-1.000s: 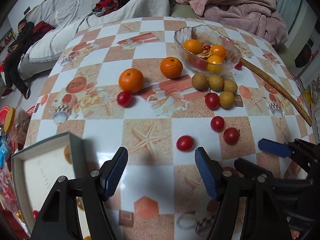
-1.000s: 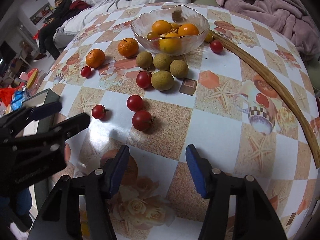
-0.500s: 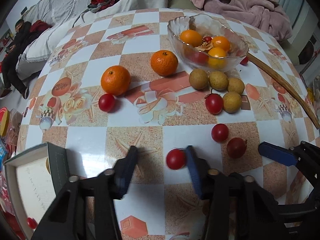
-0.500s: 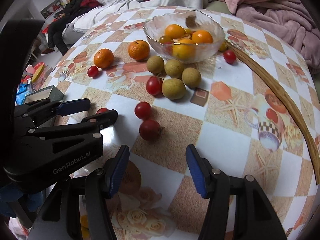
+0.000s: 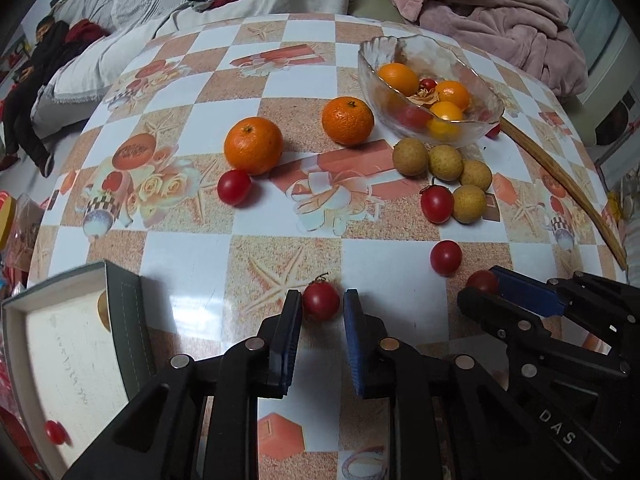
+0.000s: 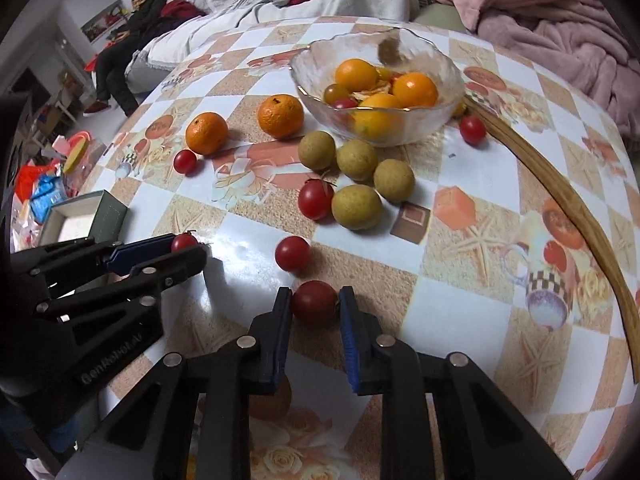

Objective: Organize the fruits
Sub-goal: 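Grasp a red cherry tomato with the left tool while the right tool grasps another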

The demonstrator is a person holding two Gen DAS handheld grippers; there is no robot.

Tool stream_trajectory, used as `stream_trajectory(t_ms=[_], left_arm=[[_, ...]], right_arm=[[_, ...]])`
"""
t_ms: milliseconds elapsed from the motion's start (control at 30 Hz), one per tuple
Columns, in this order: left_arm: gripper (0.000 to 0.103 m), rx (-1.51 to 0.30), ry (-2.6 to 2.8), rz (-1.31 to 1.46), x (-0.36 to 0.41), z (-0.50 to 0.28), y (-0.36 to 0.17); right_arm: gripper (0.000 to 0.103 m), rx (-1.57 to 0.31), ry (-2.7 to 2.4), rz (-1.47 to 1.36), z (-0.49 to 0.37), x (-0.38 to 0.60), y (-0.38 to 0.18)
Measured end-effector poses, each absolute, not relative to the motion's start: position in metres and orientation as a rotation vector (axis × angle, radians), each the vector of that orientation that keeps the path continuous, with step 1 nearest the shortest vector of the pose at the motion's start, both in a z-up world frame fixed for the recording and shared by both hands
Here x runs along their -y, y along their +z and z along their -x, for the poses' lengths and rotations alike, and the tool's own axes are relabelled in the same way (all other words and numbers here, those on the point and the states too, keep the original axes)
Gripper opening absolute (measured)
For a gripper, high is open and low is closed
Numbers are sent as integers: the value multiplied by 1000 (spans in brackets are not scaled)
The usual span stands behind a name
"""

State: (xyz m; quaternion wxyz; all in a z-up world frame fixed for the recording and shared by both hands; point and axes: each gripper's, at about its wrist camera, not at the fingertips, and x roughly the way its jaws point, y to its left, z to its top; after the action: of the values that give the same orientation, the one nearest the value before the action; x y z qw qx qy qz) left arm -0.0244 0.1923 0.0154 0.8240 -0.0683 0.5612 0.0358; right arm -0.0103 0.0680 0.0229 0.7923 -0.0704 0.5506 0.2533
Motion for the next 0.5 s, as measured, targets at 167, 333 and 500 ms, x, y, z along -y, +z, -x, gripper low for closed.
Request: stream_trajectory(t_ms=[167, 333, 500], left_arm=[[23, -1176, 72, 161, -194, 38, 25], [23, -1177, 91, 156, -199, 40, 23], [24, -1182, 116, 157, -205, 32, 12]], right_arm=[[26, -1218, 539, 99, 18, -55, 27], [26, -1242, 525, 70, 29, -43, 31], [26, -1246, 508, 53, 38, -35, 36]])
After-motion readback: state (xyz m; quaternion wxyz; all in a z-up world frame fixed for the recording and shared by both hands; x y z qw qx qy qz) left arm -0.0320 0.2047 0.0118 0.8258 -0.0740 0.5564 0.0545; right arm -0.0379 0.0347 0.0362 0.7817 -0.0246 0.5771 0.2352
